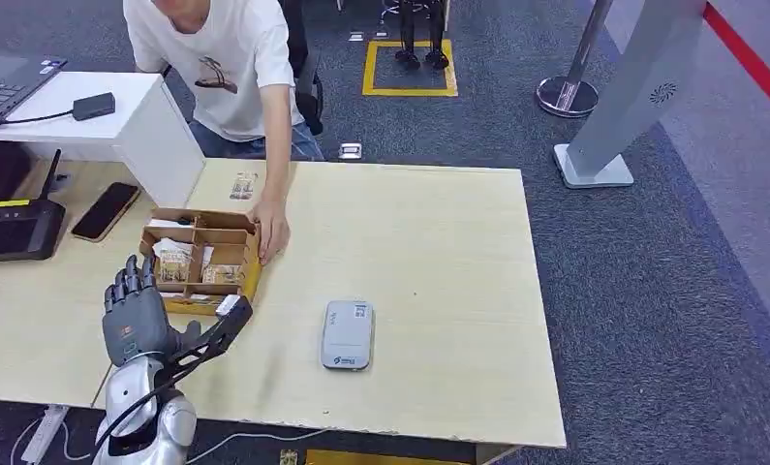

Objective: Pass the card to the sensor for recognition and then transmit it.

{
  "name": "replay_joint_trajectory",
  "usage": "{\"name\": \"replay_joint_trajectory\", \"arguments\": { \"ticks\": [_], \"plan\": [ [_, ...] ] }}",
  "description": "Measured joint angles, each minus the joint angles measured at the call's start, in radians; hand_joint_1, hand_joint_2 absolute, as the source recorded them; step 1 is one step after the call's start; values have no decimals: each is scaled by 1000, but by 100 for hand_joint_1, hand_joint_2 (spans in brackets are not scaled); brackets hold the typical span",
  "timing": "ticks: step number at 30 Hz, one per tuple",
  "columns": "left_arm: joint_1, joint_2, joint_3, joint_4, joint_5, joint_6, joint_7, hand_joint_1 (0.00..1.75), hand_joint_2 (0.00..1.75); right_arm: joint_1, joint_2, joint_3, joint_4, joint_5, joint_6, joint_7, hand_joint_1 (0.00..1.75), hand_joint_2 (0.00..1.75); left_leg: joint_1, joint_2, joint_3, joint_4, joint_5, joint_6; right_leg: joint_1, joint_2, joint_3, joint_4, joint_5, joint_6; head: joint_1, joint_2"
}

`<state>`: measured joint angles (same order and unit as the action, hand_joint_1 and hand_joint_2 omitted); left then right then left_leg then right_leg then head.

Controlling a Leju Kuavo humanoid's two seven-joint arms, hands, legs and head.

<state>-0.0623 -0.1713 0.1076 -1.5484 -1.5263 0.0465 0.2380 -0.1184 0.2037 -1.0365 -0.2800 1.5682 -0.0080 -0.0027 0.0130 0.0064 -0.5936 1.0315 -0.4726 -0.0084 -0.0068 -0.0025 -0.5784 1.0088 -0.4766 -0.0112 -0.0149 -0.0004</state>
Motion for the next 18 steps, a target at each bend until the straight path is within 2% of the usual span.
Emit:
{"name": "replay_joint_trajectory", "arguments": {
  "ticks": [12, 18],
  "plan": [
    [-27, 8, 16, 51, 0, 5, 1, 0, 175, -5, 0, 8, 0, 1, 3, 0, 0, 175, 0, 0, 0, 0, 0, 0, 0, 0, 0, 0, 0, 0, 0, 0],
    [-48, 10, 26, 83, 0, 8, -42, 0, 175, -10, 0, 18, 0, 1, 11, 0, 0, 175, 0, 0, 0, 0, 0, 0, 0, 0, 0, 0, 0, 0, 0, 0]
  ]
}}
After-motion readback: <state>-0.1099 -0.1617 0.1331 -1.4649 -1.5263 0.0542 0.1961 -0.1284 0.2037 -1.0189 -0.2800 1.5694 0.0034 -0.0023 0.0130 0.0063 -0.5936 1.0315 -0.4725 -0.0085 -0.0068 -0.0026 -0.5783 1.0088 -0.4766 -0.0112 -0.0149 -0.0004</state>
